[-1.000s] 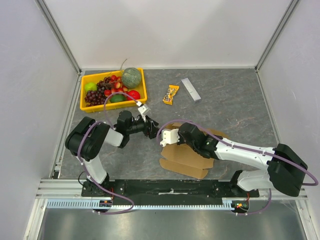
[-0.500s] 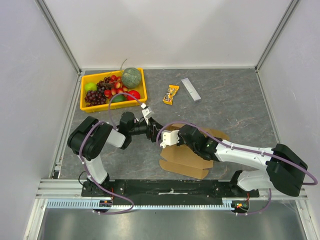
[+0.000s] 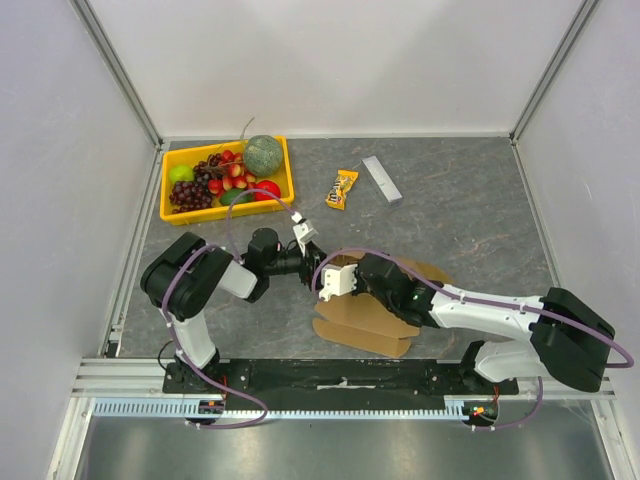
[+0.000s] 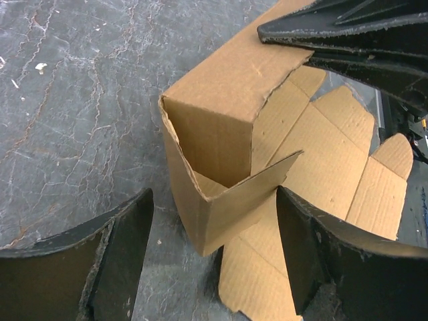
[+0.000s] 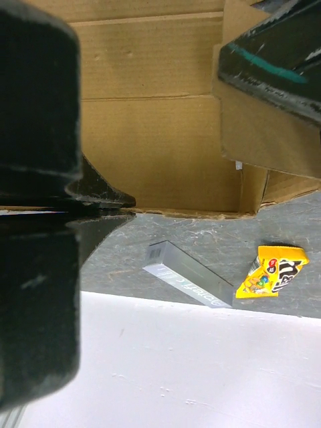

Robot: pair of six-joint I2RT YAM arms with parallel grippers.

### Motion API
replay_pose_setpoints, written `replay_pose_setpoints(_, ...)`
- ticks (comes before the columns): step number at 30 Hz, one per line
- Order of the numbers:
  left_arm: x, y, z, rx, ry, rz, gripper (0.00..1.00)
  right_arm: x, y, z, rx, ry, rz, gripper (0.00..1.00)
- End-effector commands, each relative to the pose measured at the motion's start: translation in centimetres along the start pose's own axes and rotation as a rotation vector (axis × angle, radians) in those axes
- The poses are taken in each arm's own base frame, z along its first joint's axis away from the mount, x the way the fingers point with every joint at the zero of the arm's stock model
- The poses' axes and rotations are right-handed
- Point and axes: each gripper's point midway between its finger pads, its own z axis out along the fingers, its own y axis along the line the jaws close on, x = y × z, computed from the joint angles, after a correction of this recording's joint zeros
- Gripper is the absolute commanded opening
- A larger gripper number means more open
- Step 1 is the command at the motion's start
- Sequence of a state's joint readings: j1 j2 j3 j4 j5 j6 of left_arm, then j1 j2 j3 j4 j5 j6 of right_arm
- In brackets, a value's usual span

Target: Fold the paper box

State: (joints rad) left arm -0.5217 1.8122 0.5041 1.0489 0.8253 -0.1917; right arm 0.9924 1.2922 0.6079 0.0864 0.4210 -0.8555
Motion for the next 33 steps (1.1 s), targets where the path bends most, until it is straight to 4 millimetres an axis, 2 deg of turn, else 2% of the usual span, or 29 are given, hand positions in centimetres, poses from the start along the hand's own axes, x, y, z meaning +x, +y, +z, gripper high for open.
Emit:
replay_pose_setpoints(1,-1.3,0.6,0.4,-0.049,-0.037,0.099,0.79,-1.2,-0.7,-0.4,0.071,-0.051,0.045,0.0)
replay_pose_setpoints(14,-1.6,1.4,0.2,-0.226,-0.069,0.137,0.71,-2.2,-0.6,-0.7,0.169,-0.093,0.088,0.0)
replay_pose_setpoints(25,-2.0,1.0,-0.3,-0.37,-0.171,0.157,0.72,-1.8,0.2,-0.2,0.194,-0.064,0.12,0.01)
replay_pose_setpoints(33,-2.7,0.6,-0.5,-0.385,-0.214,0.169,0.72,-2.0,0.8,0.1,0.201,-0.055,0.129,0.04)
